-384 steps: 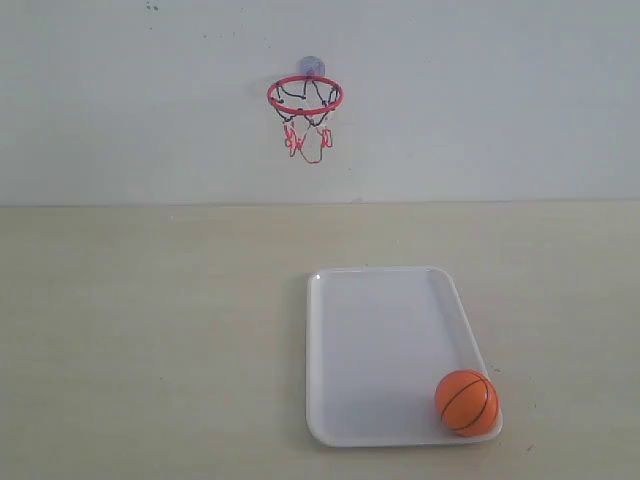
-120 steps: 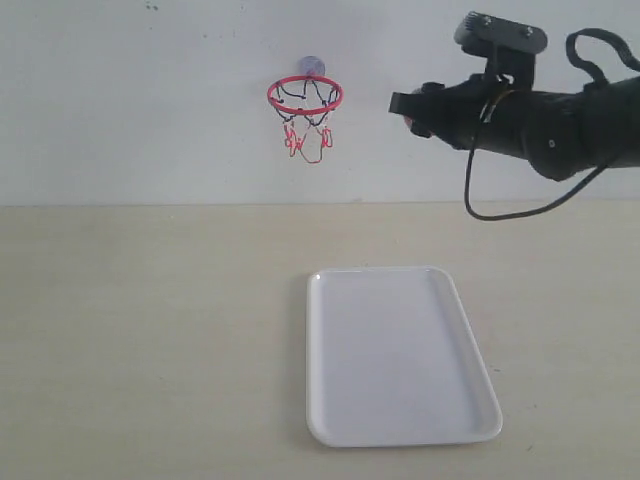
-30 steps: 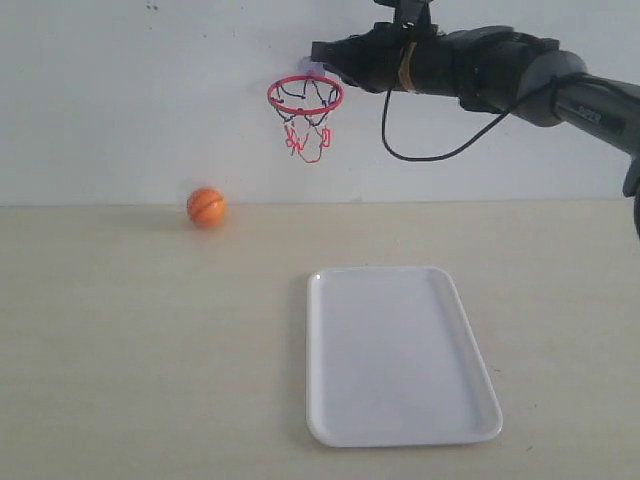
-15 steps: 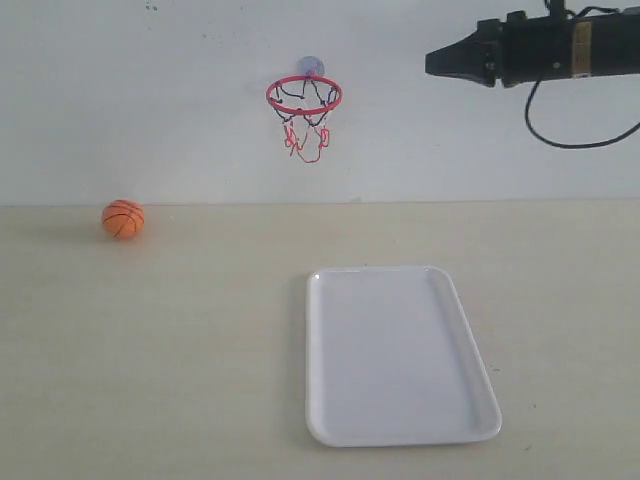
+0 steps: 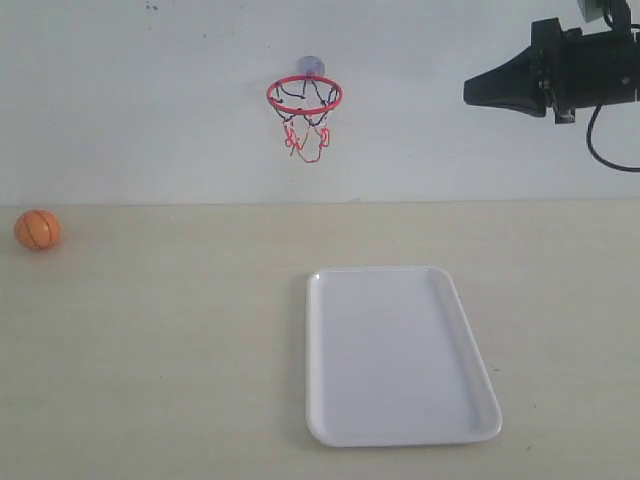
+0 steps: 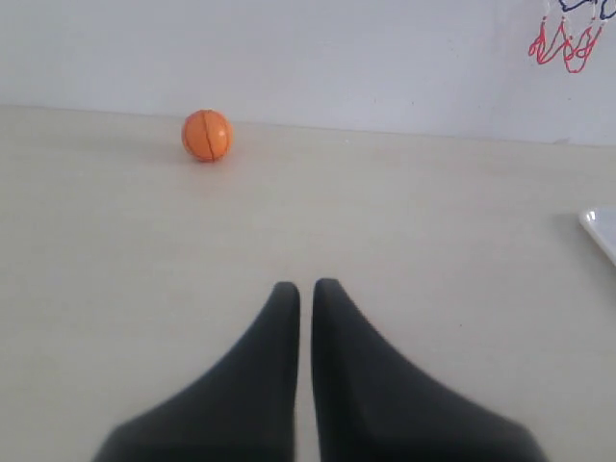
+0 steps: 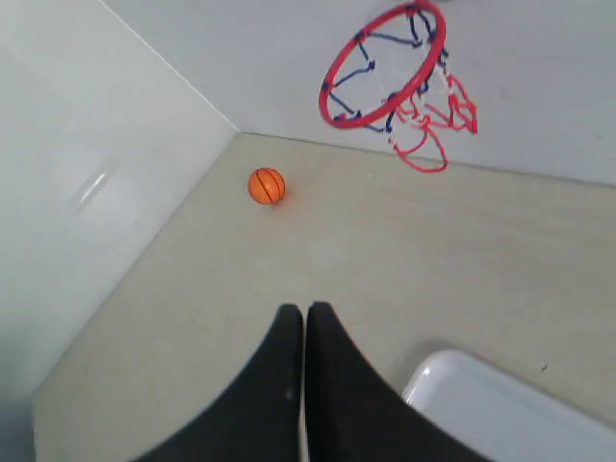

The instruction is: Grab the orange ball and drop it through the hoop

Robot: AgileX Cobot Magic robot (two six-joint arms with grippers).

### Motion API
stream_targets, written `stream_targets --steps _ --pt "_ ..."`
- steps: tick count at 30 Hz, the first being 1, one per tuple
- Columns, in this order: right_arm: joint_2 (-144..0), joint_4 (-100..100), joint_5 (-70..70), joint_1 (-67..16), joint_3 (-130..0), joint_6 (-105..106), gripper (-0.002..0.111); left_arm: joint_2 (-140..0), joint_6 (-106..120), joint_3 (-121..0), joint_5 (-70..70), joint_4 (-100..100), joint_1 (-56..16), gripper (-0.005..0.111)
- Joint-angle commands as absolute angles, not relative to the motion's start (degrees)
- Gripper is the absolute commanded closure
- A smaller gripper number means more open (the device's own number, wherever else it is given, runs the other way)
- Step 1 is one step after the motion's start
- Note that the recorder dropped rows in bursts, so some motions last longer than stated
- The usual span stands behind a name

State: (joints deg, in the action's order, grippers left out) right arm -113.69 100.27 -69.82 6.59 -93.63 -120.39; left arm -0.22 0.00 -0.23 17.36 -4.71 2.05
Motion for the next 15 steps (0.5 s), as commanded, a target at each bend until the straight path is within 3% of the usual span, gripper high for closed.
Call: stream_targets --steps 1,7,15 --pt "-104.79 99.95 -69.96 6.96 -79.33 -119.92 0.109 0.00 -0.39 0.00 16.68 -5.02 2.20 0.103" --pt "-89.07 99.95 -69.96 6.82 -55.61 -119.95 0.109 0.00 -0.39 0.00 16.68 -5.02 2.20 0.103" --pt "-87.77 99.95 -69.96 6.82 -54.14 -119.95 0.109 0.00 -0.39 0.00 16.68 -5.02 2.20 0.103"
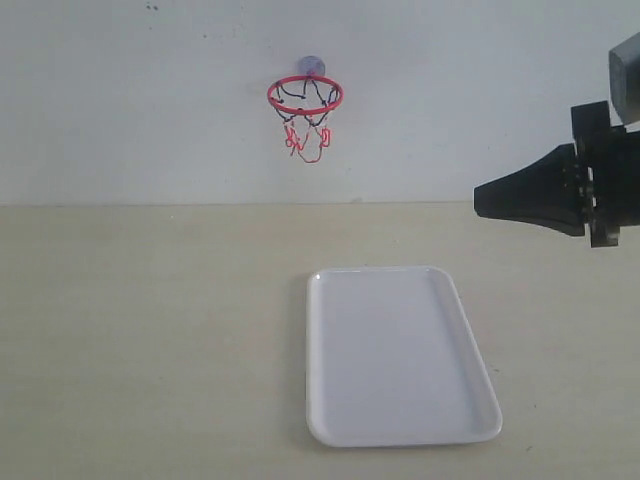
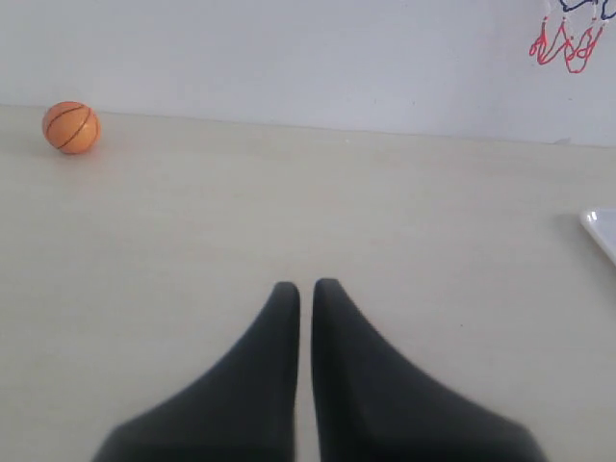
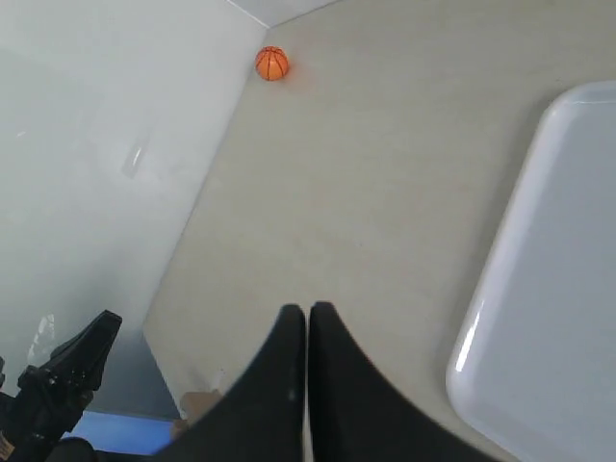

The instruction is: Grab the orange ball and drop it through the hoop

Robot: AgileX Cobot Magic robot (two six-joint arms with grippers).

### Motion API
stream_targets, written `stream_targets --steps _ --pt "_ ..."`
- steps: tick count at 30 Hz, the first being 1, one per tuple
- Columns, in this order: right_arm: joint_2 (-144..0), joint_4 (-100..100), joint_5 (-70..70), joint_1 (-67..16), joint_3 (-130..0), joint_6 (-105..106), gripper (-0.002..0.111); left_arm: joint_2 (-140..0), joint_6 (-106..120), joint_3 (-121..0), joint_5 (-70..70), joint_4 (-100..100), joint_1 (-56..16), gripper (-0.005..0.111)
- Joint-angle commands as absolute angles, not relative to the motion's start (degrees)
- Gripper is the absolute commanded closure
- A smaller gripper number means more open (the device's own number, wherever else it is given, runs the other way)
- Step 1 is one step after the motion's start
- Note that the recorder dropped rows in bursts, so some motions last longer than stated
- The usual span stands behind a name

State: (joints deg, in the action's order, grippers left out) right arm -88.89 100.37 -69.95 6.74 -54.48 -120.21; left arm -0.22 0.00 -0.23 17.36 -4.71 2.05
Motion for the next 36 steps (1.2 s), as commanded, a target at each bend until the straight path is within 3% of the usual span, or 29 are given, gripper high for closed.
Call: stream_targets --steps 1,9,16,25,36 --pt "-86.81 99.95 -69.96 6.73 -53.99 -119.95 0.109 0.00 -0.39 0.00 16.68 -4.90 2.20 0.103" --pt "-63.05 99.95 -51.90 6.68 -45.09 -110.08 0.109 0.00 -0.39 0.00 16.68 -4.90 2.20 0.103" --pt "-40.60 99.15 -39.34 6.37 -25.40 -90.84 0.109 0.00 -0.39 0.00 16.68 -4.90 2.20 0.103" --pt "-18.95 90.59 -14.55 -5.63 -1.57 -86.27 0.109 0.00 -0.39 0.00 16.68 -4.90 2.20 0.103" --pt "-6.96 88.84 -15.26 -6.95 -1.59 -84.76 0.109 0.00 -0.39 0.00 16.68 -4.90 2.20 0.103"
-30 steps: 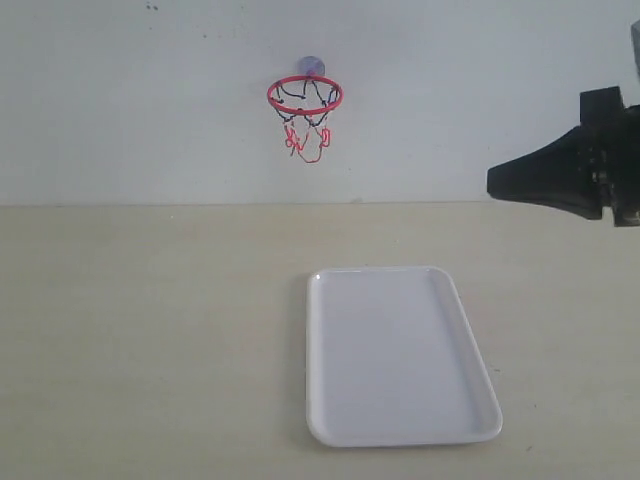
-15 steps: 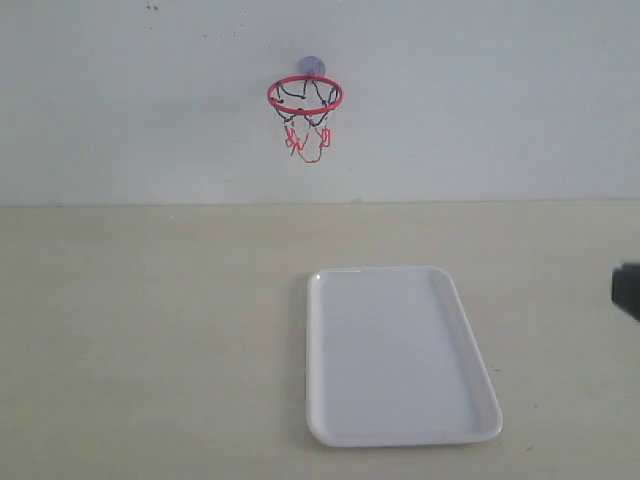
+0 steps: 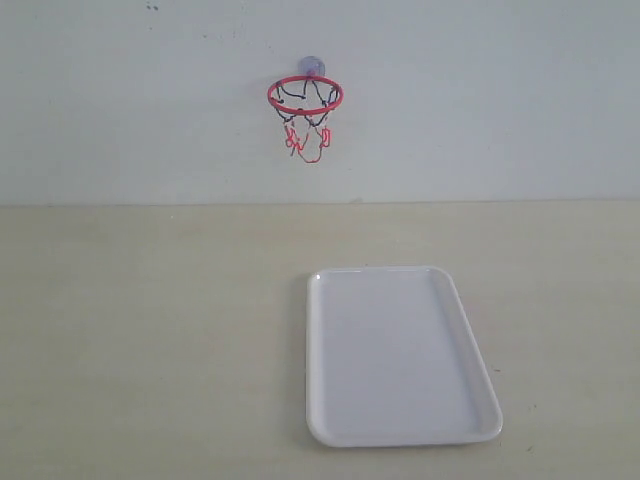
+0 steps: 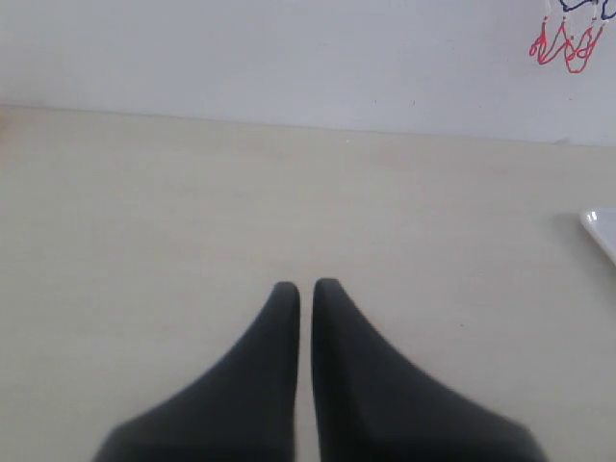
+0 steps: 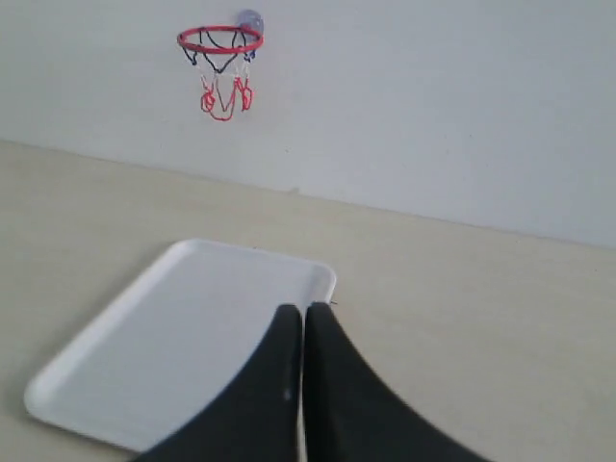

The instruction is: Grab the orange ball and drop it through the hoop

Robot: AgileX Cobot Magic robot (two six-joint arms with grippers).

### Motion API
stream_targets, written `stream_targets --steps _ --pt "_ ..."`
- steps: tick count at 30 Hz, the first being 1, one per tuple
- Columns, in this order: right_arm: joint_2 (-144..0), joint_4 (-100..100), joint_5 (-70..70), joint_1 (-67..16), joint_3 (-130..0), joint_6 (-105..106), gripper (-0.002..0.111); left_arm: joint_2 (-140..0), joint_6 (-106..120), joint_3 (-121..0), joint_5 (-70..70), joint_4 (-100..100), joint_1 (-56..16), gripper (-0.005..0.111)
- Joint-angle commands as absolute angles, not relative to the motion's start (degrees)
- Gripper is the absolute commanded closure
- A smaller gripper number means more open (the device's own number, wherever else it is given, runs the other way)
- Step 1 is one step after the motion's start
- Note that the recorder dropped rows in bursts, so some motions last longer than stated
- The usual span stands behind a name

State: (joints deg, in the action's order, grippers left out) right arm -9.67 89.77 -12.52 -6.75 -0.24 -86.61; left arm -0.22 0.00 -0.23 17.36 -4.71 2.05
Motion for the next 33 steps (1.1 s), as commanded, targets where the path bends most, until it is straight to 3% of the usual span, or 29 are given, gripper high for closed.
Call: stream_targets --steps 1,6,9,20,24,28,33 --pt "-6.19 88.69 -15.38 -6.95 -1.84 -84.07 0.109 0.00 -0.39 0.00 16.68 -4.90 2.20 0.103" --pt "-2.49 90.91 -15.25 -6.95 -1.95 -85.37 0.109 0.00 -0.39 0.00 16.68 -4.90 2.20 0.103" --pt "-2.49 99.95 -13.02 -6.95 -1.42 -99.98 0.109 0.00 -0.39 0.00 16.68 -4.90 2.20 0.103" --pt "-2.49 98.21 -12.29 -6.95 -1.31 -97.48 0.109 0.00 -0.39 0.00 16.68 -4.90 2.20 0.103" --pt "-2.49 72.03 -11.98 -6.95 -1.31 -72.66 0.109 0.00 -0.39 0.00 16.68 -4.90 2.20 0.103" --pt "-2.49 23.05 -9.73 -6.95 -1.31 -29.33 0.109 0.00 -0.39 0.00 16.68 -4.90 2.20 0.103" --pt "-2.49 6.21 -4.59 -6.95 -1.31 -11.64 0.109 0.00 -0.39 0.00 16.68 -4.90 2.20 0.103"
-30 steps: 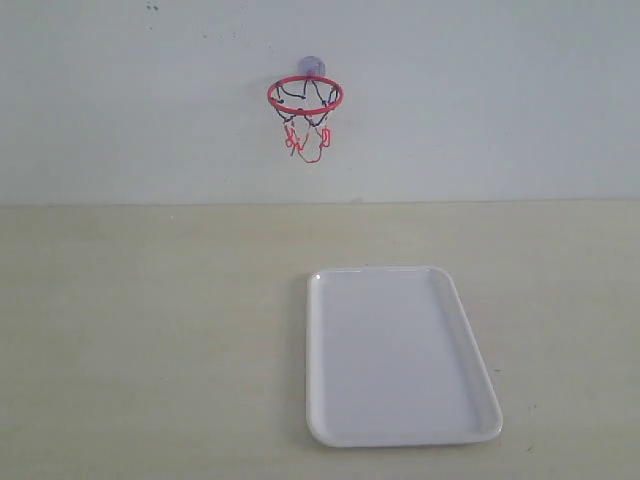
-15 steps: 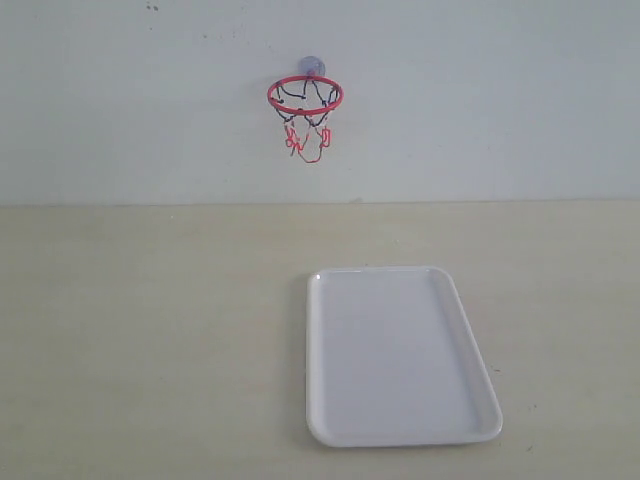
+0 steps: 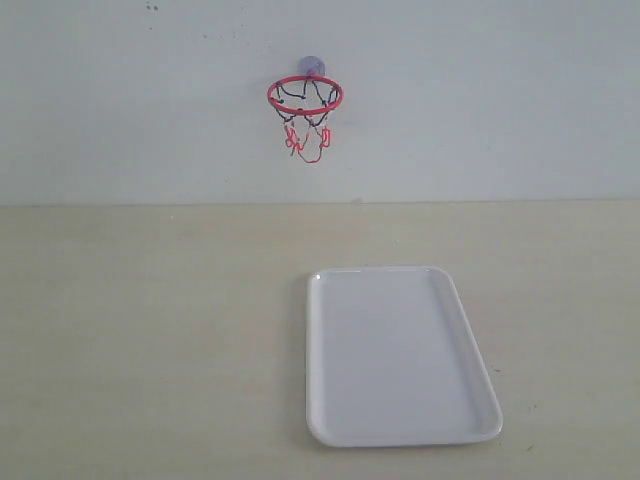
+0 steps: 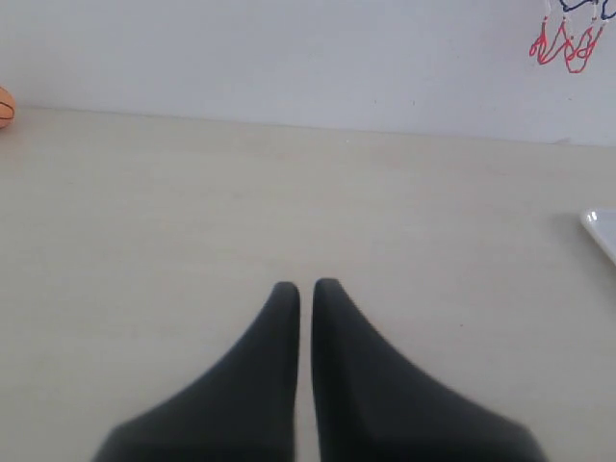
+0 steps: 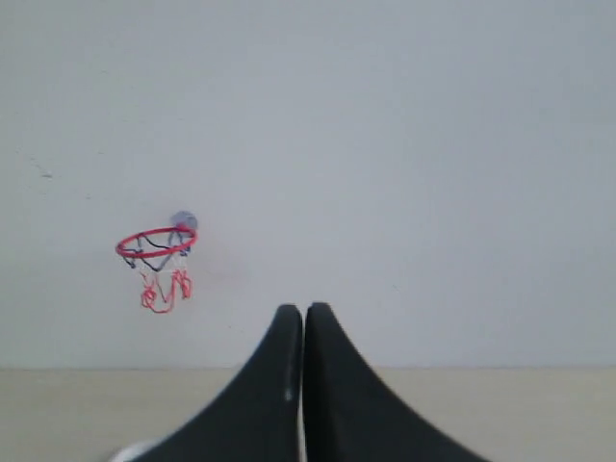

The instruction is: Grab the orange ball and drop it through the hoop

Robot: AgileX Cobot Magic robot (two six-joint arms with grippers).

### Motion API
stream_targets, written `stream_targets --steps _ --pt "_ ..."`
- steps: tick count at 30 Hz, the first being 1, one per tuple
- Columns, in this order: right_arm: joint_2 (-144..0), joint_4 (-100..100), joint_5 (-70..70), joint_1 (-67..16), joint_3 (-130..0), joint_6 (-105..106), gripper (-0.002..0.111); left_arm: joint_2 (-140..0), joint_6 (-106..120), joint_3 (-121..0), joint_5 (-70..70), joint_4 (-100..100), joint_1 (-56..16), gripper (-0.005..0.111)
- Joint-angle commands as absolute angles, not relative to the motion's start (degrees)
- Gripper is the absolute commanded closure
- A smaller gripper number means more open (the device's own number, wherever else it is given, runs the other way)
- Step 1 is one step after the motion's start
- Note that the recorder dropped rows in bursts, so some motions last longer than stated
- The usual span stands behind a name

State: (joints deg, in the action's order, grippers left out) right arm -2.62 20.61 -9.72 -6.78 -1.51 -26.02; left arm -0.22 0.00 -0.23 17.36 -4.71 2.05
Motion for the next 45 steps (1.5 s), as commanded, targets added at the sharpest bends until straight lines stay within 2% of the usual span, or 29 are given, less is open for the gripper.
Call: stream_targets --steps 1,7,10,16,45 --pt "-2.49 6.48 -3.05 -6.95 -1.31 -11.52 0.109 0.00 -0.39 0.00 16.68 -4.90 2.20 0.103" --pt "-2.42 6.58 9.18 -6.95 -0.99 -8.83 0.109 0.00 -0.39 0.00 16.68 -4.90 2.20 0.103" --pt "-1.79 5.52 10.05 -6.95 0.00 -7.40 0.109 0.00 -0.39 0.00 16.68 -4.90 2.20 0.103" --pt "0.00 -4.36 18.50 -6.95 0.00 5.41 0.109 0.00 -0.39 0.00 16.68 -4.90 2.20 0.103" --pt "0.00 -4.30 18.64 -6.26 0.00 0.00 0.109 0.00 -0.39 0.00 16.68 -4.90 2.20 0.103"
